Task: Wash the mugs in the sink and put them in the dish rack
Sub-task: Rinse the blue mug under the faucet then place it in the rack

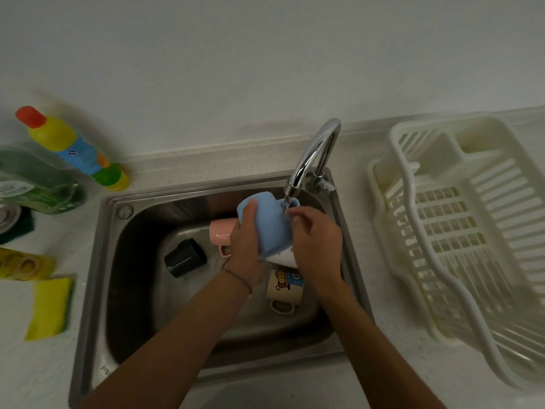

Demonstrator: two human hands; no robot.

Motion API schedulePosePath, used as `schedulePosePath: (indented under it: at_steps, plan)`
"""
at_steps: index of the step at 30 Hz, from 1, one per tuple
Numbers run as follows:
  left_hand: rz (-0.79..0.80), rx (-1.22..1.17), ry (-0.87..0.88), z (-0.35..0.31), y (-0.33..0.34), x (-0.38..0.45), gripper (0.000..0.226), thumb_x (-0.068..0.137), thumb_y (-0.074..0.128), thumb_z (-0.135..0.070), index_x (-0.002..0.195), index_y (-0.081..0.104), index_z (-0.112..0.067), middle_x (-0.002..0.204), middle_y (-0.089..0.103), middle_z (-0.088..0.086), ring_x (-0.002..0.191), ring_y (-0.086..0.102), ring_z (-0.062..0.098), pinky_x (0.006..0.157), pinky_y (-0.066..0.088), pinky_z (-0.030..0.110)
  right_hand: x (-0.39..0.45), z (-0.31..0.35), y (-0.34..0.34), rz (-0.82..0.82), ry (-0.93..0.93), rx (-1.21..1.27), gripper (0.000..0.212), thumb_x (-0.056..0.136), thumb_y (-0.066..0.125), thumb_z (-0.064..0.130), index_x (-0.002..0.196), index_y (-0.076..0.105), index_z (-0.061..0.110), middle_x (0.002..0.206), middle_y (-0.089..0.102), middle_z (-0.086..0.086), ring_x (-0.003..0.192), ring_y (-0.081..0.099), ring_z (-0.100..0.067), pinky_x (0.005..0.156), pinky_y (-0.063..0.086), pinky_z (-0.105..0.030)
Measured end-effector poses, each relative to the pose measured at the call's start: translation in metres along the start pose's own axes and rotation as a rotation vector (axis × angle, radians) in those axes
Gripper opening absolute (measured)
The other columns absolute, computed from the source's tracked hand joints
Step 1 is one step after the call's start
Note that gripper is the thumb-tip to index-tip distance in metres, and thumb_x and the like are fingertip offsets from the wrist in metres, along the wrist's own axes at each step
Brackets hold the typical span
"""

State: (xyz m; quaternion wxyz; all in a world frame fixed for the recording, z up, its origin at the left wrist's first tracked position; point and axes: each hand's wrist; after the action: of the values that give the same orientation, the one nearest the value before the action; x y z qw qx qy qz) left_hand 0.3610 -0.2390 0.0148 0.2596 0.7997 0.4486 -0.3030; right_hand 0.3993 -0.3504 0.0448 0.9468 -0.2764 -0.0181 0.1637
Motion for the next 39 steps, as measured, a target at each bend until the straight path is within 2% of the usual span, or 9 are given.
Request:
schedulePosePath:
  at_steps: [4,7,12,14,18,21,30,35,39]
  plan:
    - [0.121,-0.067,-0.122,0.01,0.006,0.005,0.094,0.066,0.079,-0.072,0.134,0.056,-0.011,0.123,0.068,0.02,0.108,0.069,0.035,0.09,0.058,0.048,0.03,-0.027,0.002,-0.077,0.061,0.026,0.015,0.102,0.055,0.017,0.107,0.066,0.026,0.1,0.064,0.011,0.092,0.062,-0.002,0.083,0.051,-0.021]
    - [0.12,-0.115,-0.124,0.018,0.009,0.012,0.074,0.078,0.072,-0.063,0.127,0.06,-0.009,0.118,0.07,0.019,0.094,0.07,0.029,0.086,0.058,0.045,0.047,-0.04,0.007,-0.089,0.056,-0.005,0.021,0.101,0.056,0.014,0.118,0.068,0.014,0.113,0.069,-0.001,0.1,0.061,-0.007,0.09,0.05,-0.022]
    - [0.19,-0.116,-0.163,0.022,0.013,0.026,0.076,0.083,0.065,-0.065,0.134,0.062,-0.009,0.128,0.068,0.024,0.11,0.065,0.035,0.105,0.049,0.055,0.066,-0.054,0.016,0.005,0.076,-0.073,0.033,0.1,0.057,0.015,0.132,0.061,0.013,0.125,0.065,-0.006,0.112,0.063,-0.017,0.101,0.052,-0.037]
    - [0.202,-0.13,-0.173,0.02,0.018,0.03,0.08,0.081,0.065,-0.068,0.137,0.061,-0.01,0.131,0.066,0.024,0.111,0.065,0.035,0.104,0.05,0.054,0.071,-0.055,0.017,0.012,0.075,-0.107,0.039,0.1,0.057,0.014,0.139,0.056,0.011,0.135,0.059,-0.008,0.123,0.057,-0.019,0.109,0.041,-0.028]
    - [0.195,-0.037,-0.152,0.015,0.029,0.035,0.09,0.081,0.057,-0.07,0.143,0.054,-0.005,0.107,0.074,0.017,0.079,0.074,0.021,0.066,0.061,0.034,0.079,-0.056,0.02,0.002,0.053,-0.167,0.045,0.1,0.057,0.014,0.144,0.051,0.008,0.145,0.054,-0.009,0.134,0.049,-0.02,0.109,0.03,-0.022]
    - [0.203,-0.032,-0.136,0.013,0.03,0.04,0.071,0.096,0.047,-0.063,0.135,0.059,-0.004,0.093,0.075,0.012,0.07,0.074,0.018,0.061,0.061,0.03,0.085,-0.057,0.022,-0.021,-0.005,-0.184,0.045,0.098,0.058,0.013,0.143,0.053,0.006,0.144,0.054,-0.01,0.135,0.048,-0.022,0.116,0.037,-0.033]
    - [0.252,-0.056,-0.131,0.013,0.036,0.054,0.073,0.08,0.058,-0.067,0.123,0.064,-0.009,0.088,0.077,0.009,0.07,0.074,0.017,0.067,0.057,0.034,0.098,-0.059,0.015,-0.04,-0.068,-0.182,0.041,0.096,0.059,0.01,0.137,0.058,0.007,0.138,0.054,-0.007,0.123,0.053,-0.018,0.107,0.043,-0.027]
    - [0.285,-0.034,-0.156,0.012,0.043,0.055,0.051,0.103,0.043,-0.056,0.106,0.065,-0.011,0.076,0.077,0.006,0.062,0.072,0.015,0.055,0.057,0.026,0.106,-0.063,0.009,-0.039,-0.11,-0.183,0.04,0.093,0.059,0.009,0.134,0.06,0.01,0.132,0.054,-0.004,0.114,0.055,-0.014,0.1,0.046,-0.024]
    - [0.282,-0.042,-0.19,0.008,0.049,0.05,0.047,0.102,0.047,-0.056,0.104,0.067,-0.013,0.083,0.076,0.008,0.074,0.07,0.021,0.071,0.055,0.036,0.112,-0.066,0.005,-0.024,-0.11,-0.17,0.04,0.091,0.06,0.007,0.13,0.061,0.012,0.129,0.053,-0.003,0.11,0.056,-0.013,0.09,0.041,-0.014]
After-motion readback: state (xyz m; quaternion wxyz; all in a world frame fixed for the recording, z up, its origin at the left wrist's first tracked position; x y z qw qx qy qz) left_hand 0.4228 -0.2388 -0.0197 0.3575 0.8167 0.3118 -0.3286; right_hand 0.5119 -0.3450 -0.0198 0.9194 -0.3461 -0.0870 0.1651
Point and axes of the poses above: each hand's wrist, its own x-axis towards the middle knuckle, its own y-axis out of the palm, z = x × y
